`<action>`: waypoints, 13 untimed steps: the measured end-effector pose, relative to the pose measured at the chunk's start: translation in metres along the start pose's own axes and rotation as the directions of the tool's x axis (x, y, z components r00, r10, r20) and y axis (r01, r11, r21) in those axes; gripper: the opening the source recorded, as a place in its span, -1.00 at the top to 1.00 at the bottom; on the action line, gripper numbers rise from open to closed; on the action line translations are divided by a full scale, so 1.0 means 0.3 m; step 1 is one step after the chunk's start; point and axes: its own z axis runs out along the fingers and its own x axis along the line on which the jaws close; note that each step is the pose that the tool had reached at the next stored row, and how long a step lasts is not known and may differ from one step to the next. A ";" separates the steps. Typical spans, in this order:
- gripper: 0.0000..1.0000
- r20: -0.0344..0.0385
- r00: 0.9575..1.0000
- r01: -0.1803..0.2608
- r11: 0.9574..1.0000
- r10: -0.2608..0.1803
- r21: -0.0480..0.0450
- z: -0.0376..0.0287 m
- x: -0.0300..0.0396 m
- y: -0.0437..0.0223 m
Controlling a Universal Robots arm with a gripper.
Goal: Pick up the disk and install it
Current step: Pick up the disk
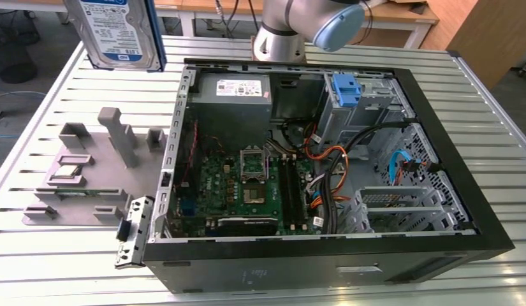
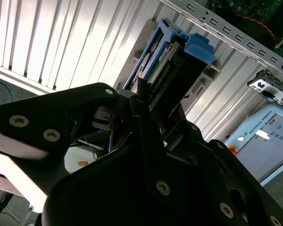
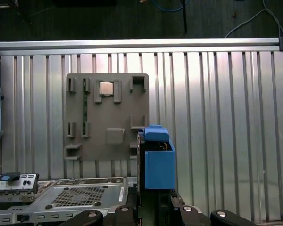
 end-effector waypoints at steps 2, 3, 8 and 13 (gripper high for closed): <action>0.30 0.000 1.000 0.000 1.000 0.000 0.000 0.000 -0.001 -0.011; 0.30 0.000 1.000 0.000 1.000 0.000 0.000 0.000 -0.001 -0.016; 0.30 0.000 1.000 0.000 1.000 0.000 0.000 0.000 -0.002 -0.043; 0.30 0.000 1.000 0.000 1.000 0.000 0.000 0.000 -0.003 -0.066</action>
